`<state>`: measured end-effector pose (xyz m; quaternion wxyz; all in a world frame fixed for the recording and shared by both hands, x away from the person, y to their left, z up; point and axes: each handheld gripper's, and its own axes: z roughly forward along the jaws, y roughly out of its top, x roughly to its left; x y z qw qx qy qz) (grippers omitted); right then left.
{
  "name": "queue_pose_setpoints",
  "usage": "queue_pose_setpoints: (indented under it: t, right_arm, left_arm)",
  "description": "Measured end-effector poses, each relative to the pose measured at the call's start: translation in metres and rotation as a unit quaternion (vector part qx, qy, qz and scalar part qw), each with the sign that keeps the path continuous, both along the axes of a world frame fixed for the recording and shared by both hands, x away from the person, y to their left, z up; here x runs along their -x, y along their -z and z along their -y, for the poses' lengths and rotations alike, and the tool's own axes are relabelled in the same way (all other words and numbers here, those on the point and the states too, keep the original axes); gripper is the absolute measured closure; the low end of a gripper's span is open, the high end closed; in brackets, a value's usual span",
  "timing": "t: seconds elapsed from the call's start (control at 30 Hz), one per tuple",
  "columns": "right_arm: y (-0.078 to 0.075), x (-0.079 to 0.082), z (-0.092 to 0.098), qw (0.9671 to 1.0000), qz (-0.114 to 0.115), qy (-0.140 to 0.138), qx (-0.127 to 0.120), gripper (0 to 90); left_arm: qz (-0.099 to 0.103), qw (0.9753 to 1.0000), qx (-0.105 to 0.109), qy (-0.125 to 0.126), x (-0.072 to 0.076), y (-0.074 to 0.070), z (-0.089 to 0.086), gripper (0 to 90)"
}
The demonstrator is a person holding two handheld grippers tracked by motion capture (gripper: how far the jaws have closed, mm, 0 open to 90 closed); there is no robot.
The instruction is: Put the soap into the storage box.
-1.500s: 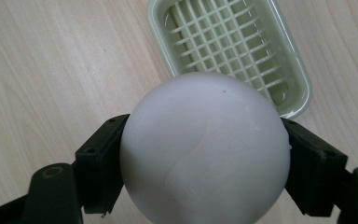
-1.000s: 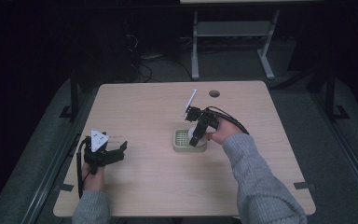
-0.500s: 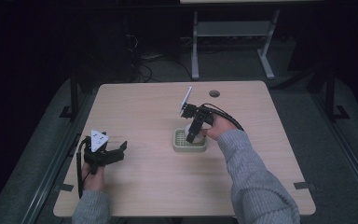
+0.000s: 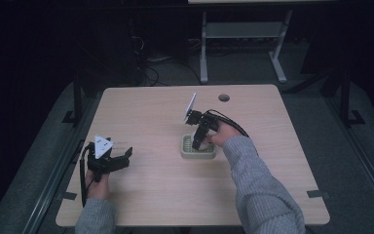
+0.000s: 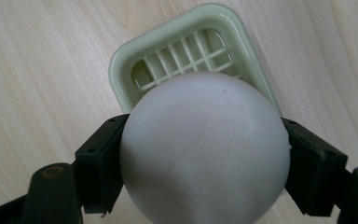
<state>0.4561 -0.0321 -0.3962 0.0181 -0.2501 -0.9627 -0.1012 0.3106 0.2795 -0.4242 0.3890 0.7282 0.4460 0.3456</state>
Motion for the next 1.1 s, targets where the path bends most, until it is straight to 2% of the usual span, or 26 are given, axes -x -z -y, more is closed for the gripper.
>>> queue_pose_setpoints:
  t: [0.33, 1.1]
  right_arm:
    - [0.008, -0.003, -0.005, 1.0000, 0.001, 0.002, 0.007, 23.0]
    - [0.017, -0.004, -0.008, 0.9999, 0.005, 0.000, 0.011, 23.0]
  left_arm:
    - [0.000, 1.0000, 0.000, 0.000, 0.000, 0.000, 0.000, 14.8]
    - [0.000, 1.0000, 0.001, 0.000, 0.000, 0.000, 0.000, 14.8]
